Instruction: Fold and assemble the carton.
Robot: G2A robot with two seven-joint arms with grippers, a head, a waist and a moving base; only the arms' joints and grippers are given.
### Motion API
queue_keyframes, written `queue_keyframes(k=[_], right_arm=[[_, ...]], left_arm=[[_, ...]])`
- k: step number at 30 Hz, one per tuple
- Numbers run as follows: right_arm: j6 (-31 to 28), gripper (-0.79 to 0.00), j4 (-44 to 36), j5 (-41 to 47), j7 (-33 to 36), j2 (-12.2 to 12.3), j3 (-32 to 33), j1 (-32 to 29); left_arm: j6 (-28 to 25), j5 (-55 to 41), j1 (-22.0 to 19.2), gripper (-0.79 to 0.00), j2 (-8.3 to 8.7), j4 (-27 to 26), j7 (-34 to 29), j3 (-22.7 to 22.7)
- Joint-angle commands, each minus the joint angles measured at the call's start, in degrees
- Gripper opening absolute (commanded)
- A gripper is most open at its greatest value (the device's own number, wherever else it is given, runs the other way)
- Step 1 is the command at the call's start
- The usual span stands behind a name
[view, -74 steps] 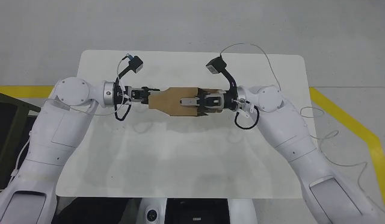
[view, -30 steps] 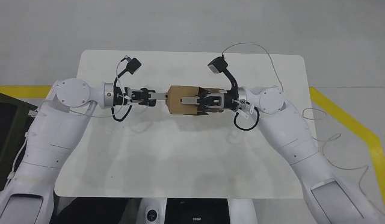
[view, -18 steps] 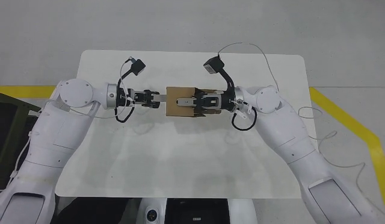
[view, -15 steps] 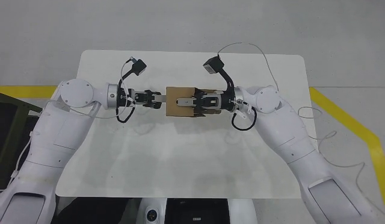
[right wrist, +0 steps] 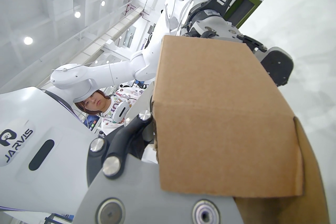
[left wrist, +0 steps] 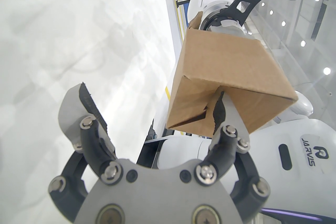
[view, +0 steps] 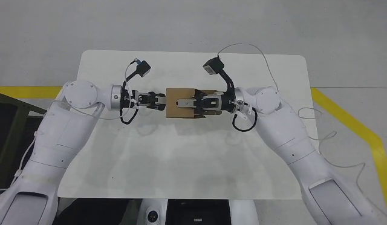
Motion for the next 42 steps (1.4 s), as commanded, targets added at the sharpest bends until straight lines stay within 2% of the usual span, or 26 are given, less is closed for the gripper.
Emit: queue_keyframes(k=[1, 7, 15, 22, 27, 29, 33, 37, 40, 42], right_arm=[[-0.40, -0.785, 0.20, 1.40, 0.51, -0.08, 0.08, -0.16], [-0.60, -0.785, 0.91, 2.41, 1.31, -0.16, 0.38, -0.04], [1.48, -0.785, 3.88, -0.79, 1.41, -0.05, 0.39, 0.47], [5.02, -0.785, 8.78, -4.46, -0.87, -1.02, -2.60, 1.32], [6.85, -0.785, 13.03, -5.62, -2.90, -2.17, -4.93, 2.22], [7.14, -0.690, 14.77, -5.82, -3.50, -2.63, -5.64, 2.66], [7.35, -0.570, 17.97, -5.97, -4.17, -3.51, -6.82, 3.38], [7.00, -0.539, 20.52, -6.33, -4.99, -4.25, -7.59, 3.94], [6.38, -0.406, 21.87, -6.23, -4.83, -4.67, -7.84, 4.34], [6.06, -0.271, 22.47, -6.27, -4.49, -4.79, -7.72, 4.68]], left_arm=[[-0.52, -0.64, 0.15, 0.000, -0.05, 1.00, 0.18, -0.03], [-1.01, -2.87, 0.07, 0.000, -0.18, 2.42, -0.19, -0.32], [-2.08, -1.23, -0.05, 0.000, 0.64, 2.44, 0.45, -3.68], [-10.68, 4.74, 0.74, 0.000, 1.20, -1.56, 3.37, -5.60], [-13.82, 10.94, 1.11, 0.000, 1.26, -1.80, 5.31, -4.72], [-16.72, 13.76, 1.12, 0.000, 1.22, -1.70, 7.60, -4.58], [-24.25, 20.61, 1.65, 0.000, 1.15, -1.07, 13.94, -4.71], [-28.42, 24.41, 2.20, 0.000, 1.09, -0.20, 16.96, -4.12], [-30.16, 24.96, 1.64, 0.000, 1.00, 0.28, 16.61, -3.10], [-30.97, 24.49, 1.29, 0.000, 0.93, 0.44, 16.11, -2.41]])
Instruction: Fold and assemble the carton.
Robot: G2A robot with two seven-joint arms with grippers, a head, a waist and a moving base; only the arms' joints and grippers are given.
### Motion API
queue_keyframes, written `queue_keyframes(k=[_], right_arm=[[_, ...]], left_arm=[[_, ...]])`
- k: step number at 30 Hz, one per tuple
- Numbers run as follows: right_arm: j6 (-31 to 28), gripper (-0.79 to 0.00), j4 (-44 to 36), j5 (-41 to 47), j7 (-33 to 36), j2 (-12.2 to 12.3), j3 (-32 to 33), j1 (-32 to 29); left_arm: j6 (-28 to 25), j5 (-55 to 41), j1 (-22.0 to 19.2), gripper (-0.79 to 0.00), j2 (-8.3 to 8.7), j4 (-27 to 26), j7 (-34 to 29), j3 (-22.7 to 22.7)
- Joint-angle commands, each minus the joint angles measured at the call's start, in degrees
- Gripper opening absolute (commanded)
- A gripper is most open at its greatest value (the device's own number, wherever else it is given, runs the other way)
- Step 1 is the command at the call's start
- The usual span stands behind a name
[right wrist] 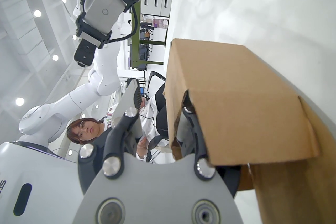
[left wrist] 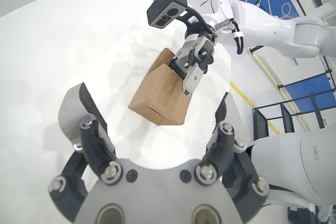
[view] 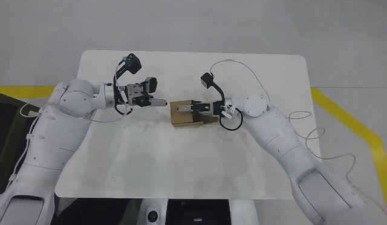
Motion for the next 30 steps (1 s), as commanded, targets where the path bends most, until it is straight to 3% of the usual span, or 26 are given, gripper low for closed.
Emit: queue_keyframes(k=[1, 2, 3, 13, 15, 19, 23, 30], right_arm=[[-0.54, -0.148, 0.36, -0.28, 0.37, -0.01, 0.22, 0.32], [-0.80, -0.018, 0.48, -0.33, 0.61, 0.03, 0.40, 0.33], [-0.96, 0.000, 0.60, -0.47, 0.77, 0.11, 0.62, 0.30], [-1.13, 0.000, -1.87, -1.74, 1.62, 1.60, 3.66, -1.81], [-1.04, 0.000, -2.99, -1.80, 2.13, 1.98, 4.40, -2.36], [-0.60, 0.000, -5.15, -1.92, 3.43, 2.91, 6.16, -3.74], [-0.20, 0.000, -7.09, -2.44, 4.35, 4.09, 8.52, -5.13], [0.69, 0.000, -11.44, -4.33, 4.68, 6.25, 13.09, -7.64]], left_arm=[[-0.27, -0.27, -0.13, 0.000, -0.02, 0.07, -0.25, 0.30], [-0.27, -0.27, -0.13, 0.000, -0.02, 0.07, -0.25, 0.30], [-0.27, -0.27, -0.13, 0.000, -0.02, 0.07, -0.25, 0.30], [-0.06, -0.01, -0.06, 0.000, -0.02, -0.10, -0.04, 0.28], [0.89, 4.22, 0.04, 0.000, 0.19, -2.13, 1.33, -0.40], [-1.38, 14.71, 1.72, 0.000, 0.53, -4.37, 10.07, -3.01], [-11.71, 21.62, 4.03, 0.000, 0.61, -4.26, 18.64, -4.16], [-11.71, 38.85, 7.74, 0.000, 1.36, -7.92, 34.24, -2.51]])
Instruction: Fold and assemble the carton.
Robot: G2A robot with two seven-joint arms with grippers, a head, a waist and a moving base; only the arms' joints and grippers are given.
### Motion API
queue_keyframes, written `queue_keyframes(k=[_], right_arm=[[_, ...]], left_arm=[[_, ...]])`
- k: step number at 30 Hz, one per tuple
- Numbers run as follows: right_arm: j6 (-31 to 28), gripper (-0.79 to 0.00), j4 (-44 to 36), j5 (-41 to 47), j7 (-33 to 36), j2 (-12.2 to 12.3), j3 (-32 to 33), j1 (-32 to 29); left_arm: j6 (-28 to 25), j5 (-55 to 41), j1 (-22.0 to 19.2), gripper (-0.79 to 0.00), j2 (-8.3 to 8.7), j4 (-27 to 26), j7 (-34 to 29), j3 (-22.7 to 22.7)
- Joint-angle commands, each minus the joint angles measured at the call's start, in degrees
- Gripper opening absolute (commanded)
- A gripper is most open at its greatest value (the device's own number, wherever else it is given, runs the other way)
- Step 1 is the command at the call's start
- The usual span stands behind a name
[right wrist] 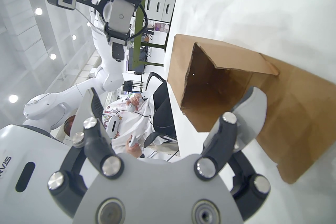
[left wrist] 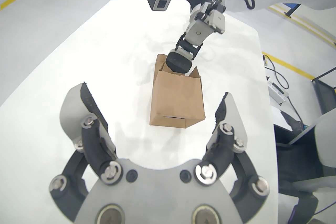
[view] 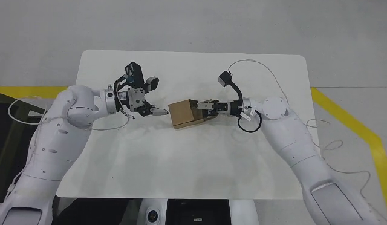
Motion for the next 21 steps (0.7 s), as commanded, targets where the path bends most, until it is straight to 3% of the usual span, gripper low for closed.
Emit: queue_keyframes(k=[1, 3, 5, 6, 7, 8, 14, 21], right_arm=[[0.36, 0.000, -1.29, -0.62, 0.16, 0.51, 1.06, -0.54], [0.78, 0.000, -2.57, -1.33, 0.15, 0.96, 1.99, -1.10], [1.06, -0.428, -3.58, -2.16, 0.06, 1.38, 2.83, -1.48], [1.16, -0.529, -3.99, -2.65, 0.04, 1.57, 3.19, -1.64], [1.26, -0.730, -4.36, -3.12, -0.10, 1.75, 3.55, -1.77], [1.36, -0.785, -4.73, -3.82, -0.27, 1.93, 3.89, -1.85], [2.84, -0.785, -8.71, -9.14, -0.65, 3.31, 6.32, -2.42], [3.48, -0.785, -9.99, -9.67, -2.88, 3.74, 7.92, -3.04]], left_arm=[[-0.01, 5.82, 0.93, 0.000, 0.42, -0.76, 5.70, 0.77], [-0.01, 11.76, 1.75, 0.000, 0.97, -1.18, 9.88, 1.61], [-0.01, 16.47, 2.63, 0.000, 1.50, -1.02, 14.19, 2.59], [-0.01, 19.28, 2.92, 0.000, 1.78, -1.22, 16.01, 3.15], [-0.01, 21.80, 3.25, 0.000, 2.05, -1.18, 18.08, 3.62], [-0.01, 22.96, 3.67, 0.000, 2.23, -0.75, 20.83, 3.95], [-0.01, 27.61, 3.98, 0.000, 2.82, 1.37, 29.52, 6.50], [1.25, 26.92, 3.23, 0.000, 2.37, 4.68, 28.29, 8.24]])
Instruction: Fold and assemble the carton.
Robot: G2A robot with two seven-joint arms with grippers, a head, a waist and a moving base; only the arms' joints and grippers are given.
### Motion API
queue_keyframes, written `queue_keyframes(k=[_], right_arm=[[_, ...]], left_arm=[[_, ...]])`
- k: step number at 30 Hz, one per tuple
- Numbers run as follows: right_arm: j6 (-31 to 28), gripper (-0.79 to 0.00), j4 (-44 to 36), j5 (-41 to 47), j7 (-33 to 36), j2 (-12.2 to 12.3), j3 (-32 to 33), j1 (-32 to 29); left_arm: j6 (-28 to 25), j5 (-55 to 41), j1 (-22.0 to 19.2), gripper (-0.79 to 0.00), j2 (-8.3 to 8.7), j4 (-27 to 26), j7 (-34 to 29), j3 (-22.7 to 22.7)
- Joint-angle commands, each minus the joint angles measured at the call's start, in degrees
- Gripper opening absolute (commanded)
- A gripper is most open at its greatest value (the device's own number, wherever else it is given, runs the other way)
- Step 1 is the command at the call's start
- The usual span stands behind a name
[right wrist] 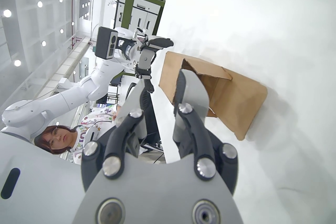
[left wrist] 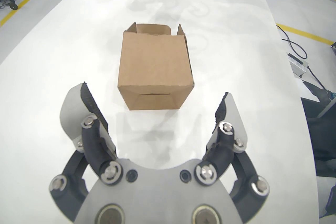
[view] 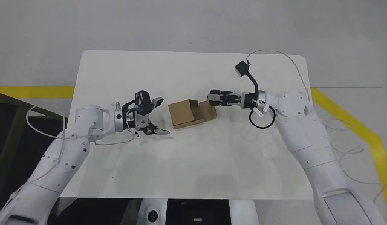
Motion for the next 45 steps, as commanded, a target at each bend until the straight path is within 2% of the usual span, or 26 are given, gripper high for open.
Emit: queue_keyframes(k=[1, 6, 13, 17, 21, 28, 32, 40, 45], right_arm=[[-0.02, -0.785, 0.01, 0.00, 0.03, 0.00, -0.01, 0.01], [0.13, -0.785, -0.10, -0.09, -0.19, 0.00, -0.08, -0.18], [7.90, -0.785, -5.07, -4.85, 5.91, 1.22, -0.98, -3.89], [10.57, -0.785, -7.50, -6.74, 6.89, 1.91, -0.59, -5.98], [12.07, -0.785, -8.26, -8.54, 5.25, 2.10, -1.15, -6.78], [13.14, -0.785, -5.32, -7.45, -1.85, 1.24, -3.26, -5.65], [12.56, -0.785, -3.69, -6.25, -1.29, 0.59, -5.58, -4.39], [11.79, -0.785, -1.05, -5.11, -2.88, -0.62, -8.97, -2.16], [12.06, -0.785, -0.56, -8.36, -2.40, 0.08, -7.62, -1.18]], left_arm=[[1.08, -0.97, -0.29, 0.000, -0.32, 0.76, -1.27, 0.67], [2.25, -4.99, -1.52, 0.000, -1.30, 1.17, -3.80, 2.61], [6.58, -10.62, -3.30, 0.000, -2.73, 1.90, -9.36, 5.12], [7.88, -12.07, -4.59, 0.000, -3.33, 2.66, -11.36, 5.85], [6.86, -13.21, -5.43, 0.000, -3.61, 3.73, -12.60, 6.00], [4.94, -14.73, -5.96, 0.000, -3.90, 4.79, -13.58, 5.94], [2.91, -15.36, -6.38, 0.000, -4.21, 5.17, -13.25, 6.44], [2.65, -15.44, -7.63, 0.000, -5.19, 6.58, -12.49, 7.82], [2.32, -15.16, -8.07, 0.000, -5.50, 7.58, -12.26, 7.88]])
